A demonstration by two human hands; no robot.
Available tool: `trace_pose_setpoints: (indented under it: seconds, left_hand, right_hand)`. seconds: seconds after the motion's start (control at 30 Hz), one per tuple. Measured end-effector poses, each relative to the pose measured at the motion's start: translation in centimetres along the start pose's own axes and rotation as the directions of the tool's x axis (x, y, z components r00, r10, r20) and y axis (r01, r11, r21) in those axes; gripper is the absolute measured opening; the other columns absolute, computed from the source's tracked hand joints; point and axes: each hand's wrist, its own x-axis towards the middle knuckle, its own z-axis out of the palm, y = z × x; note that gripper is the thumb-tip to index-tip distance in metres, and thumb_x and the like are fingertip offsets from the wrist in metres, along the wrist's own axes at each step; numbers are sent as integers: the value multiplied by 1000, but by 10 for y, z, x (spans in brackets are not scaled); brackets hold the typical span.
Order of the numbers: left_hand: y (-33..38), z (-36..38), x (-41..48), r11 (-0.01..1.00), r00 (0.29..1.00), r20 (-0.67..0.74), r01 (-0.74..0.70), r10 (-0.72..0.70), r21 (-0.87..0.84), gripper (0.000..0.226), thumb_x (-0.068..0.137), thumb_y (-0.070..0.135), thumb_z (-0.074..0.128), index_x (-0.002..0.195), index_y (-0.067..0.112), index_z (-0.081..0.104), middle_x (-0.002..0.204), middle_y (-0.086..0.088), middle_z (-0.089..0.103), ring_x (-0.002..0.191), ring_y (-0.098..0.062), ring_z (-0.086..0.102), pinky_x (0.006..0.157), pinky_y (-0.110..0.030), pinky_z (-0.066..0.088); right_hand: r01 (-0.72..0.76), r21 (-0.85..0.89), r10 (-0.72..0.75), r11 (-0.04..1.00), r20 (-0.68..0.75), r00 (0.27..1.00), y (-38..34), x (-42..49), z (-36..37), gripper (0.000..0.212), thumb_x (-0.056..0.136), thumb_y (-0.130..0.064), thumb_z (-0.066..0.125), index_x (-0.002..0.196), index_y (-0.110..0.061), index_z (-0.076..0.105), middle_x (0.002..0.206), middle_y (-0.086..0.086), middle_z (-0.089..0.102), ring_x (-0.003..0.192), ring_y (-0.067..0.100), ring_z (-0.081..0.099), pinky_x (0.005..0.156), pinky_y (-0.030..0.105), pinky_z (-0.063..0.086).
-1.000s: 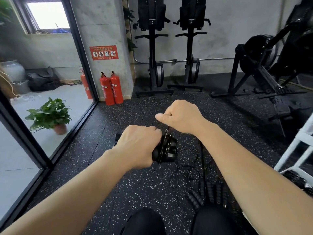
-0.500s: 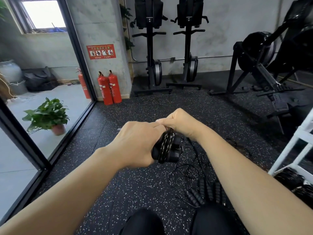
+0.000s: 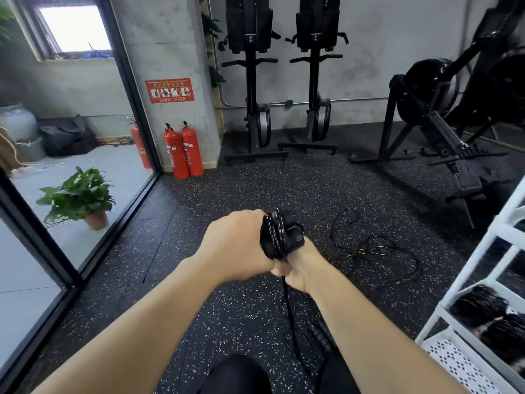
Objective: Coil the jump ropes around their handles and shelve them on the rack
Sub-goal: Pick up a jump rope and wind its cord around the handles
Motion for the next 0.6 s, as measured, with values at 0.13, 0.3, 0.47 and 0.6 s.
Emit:
trace_pose_setpoints:
  seconds: [0.13,0.3,0.47,0.6]
  left_hand:
    - [-4,3,9,994,994,-39,105,-105,-12,39,59,49,70,81,24,50,76,8,58,71,-21,61,51,-27,38]
    - [-5,-3,13,981,981,-16,193,-193,-33,40,62,39,77,78,20,45,79,3,55,67,-18,56,52,-26,41]
    - [-6,-3,14,966,968,-5,249,-250,-67,34,66,33,77,73,18,47,74,3,57,65,-18,59,52,-24,43]
    - [-9,-2,18,962,964,-37,261,-265,-84,28,72,34,71,69,16,50,69,2,57,61,-18,58,49,-24,39]
  right_hand:
    - [-28,15,28,999,-1,1000,11,-6,4,40,100,-9,24,62,-15,37,41,-3,35,29,7,20,35,17,10]
    - [0,-133,-8,991,-56,998,15,-19,11,40,100,-22,37,61,-14,41,43,-1,41,34,10,23,35,20,15]
    - [145,-304,-175,942,-74,982,12,-27,11,45,101,-27,41,60,-10,50,46,-1,45,33,6,29,35,18,20]
    - [225,-582,-323,782,-69,944,11,-28,5,49,99,-32,45,58,-14,64,46,-4,52,44,12,41,49,26,30]
